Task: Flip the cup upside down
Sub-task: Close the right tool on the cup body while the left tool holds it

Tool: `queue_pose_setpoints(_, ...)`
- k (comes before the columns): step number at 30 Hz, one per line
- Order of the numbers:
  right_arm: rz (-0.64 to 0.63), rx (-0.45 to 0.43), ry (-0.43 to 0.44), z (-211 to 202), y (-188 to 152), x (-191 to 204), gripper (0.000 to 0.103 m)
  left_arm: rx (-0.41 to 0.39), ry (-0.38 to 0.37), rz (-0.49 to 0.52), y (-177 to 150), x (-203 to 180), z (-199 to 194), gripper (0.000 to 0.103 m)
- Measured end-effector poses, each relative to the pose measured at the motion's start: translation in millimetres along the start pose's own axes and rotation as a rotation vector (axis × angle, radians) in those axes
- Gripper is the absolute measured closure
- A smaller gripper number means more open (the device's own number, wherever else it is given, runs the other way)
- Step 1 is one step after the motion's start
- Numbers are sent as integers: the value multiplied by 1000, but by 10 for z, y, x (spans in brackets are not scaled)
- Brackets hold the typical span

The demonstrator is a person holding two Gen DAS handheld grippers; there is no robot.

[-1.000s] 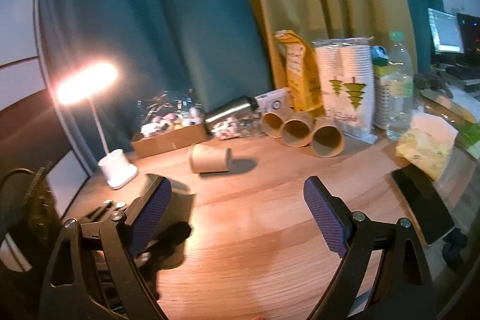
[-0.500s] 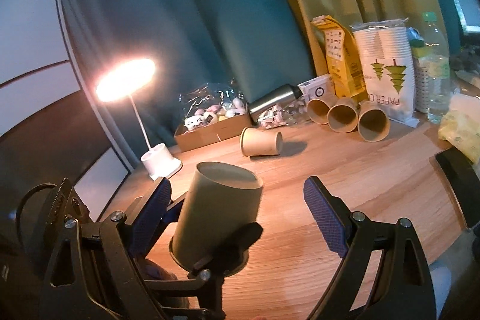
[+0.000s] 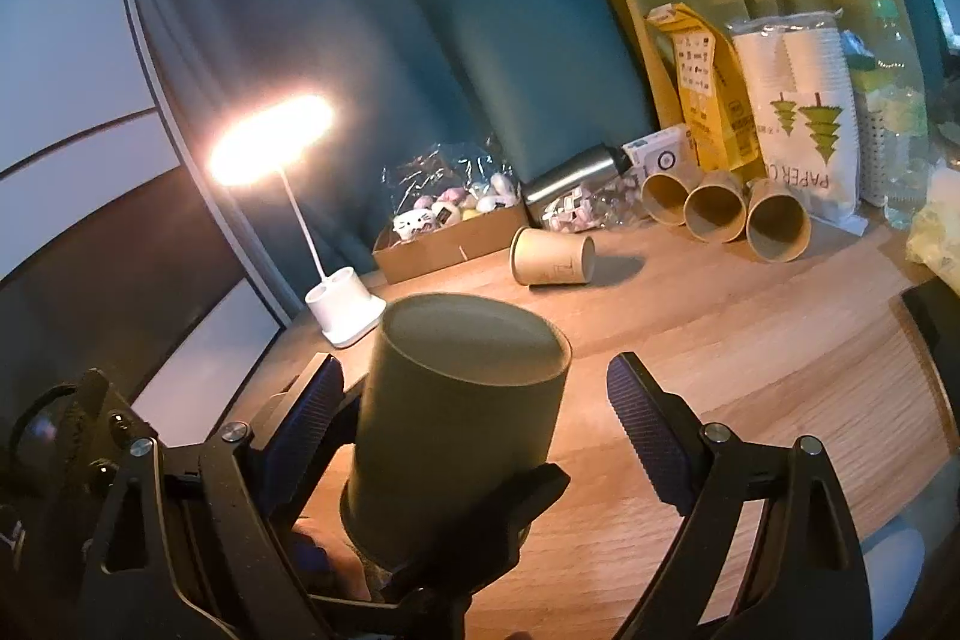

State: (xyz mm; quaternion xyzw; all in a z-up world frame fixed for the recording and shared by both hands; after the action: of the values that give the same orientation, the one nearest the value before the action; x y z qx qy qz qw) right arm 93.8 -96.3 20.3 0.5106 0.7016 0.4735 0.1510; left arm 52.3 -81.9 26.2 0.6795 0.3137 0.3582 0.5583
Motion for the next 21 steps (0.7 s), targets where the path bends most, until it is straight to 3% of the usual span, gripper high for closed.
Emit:
queue_pose_setpoints(9, 5, 11, 47, 6, -27, 24, 22, -15, 0, -3, 26, -31, -72, 43)
queue_pose_setpoints(13, 5, 4, 74, -12, -16, 52, 36, -13, -1, -9, 20, -25, -59, 43)
queue_pose_setpoints(21, 10, 1, 87, -20, -10, 35, 40, -7, -1, -3, 10, -37, -57, 43)
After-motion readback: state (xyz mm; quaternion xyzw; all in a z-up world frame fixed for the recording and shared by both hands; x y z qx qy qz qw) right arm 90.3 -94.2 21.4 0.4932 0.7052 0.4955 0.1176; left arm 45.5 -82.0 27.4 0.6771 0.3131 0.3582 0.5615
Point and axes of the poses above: each gripper's, at about its wrist camera, not at the fingertips, and z roughly the way its jaws point, x to its left, y to its top, the point moved 8 cm from there along z, roughly the way its jaws point, and after that the axes turned 13 degrees about -y, right-handed, at the moved point
